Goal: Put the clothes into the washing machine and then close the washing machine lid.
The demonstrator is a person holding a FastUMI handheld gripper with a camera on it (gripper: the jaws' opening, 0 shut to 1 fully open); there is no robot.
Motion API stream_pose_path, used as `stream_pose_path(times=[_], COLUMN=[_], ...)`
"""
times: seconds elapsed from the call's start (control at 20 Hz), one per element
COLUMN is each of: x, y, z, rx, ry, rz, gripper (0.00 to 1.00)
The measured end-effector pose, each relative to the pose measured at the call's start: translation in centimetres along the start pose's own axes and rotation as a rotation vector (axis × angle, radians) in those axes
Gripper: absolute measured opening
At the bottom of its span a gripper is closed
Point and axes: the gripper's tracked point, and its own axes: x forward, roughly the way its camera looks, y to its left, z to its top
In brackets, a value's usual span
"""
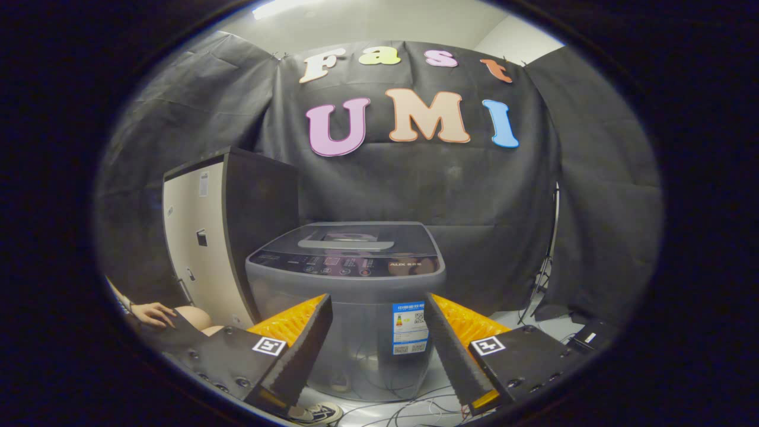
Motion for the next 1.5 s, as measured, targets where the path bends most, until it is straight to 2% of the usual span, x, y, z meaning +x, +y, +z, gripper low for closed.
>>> stream_pose_path(times=[1.5], x=[-0.32], y=[-0.07], z=[0.12], rx=[-0.003], ry=[-0.014], rz=[-0.002], gripper=[0.97])
